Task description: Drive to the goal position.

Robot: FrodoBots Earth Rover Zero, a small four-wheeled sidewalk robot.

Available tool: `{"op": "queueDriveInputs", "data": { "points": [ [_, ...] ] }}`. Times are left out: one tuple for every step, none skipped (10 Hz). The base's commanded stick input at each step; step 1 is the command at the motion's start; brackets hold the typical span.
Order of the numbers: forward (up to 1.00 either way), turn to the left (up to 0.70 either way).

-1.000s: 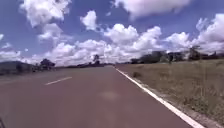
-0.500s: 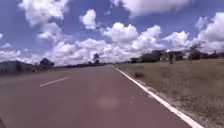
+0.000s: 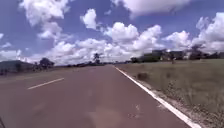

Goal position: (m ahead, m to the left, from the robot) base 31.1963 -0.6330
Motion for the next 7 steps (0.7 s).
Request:
{"op": "queueDriveInputs", "data": {
  "points": [
    [1.00, 0.00],
    [1.00, 0.00],
    [1.00, 0.00],
    [1.00, 0.00],
    [1.00, 0.00],
    [1.00, 0.00],
    [1.00, 0.00]
  ]
}}
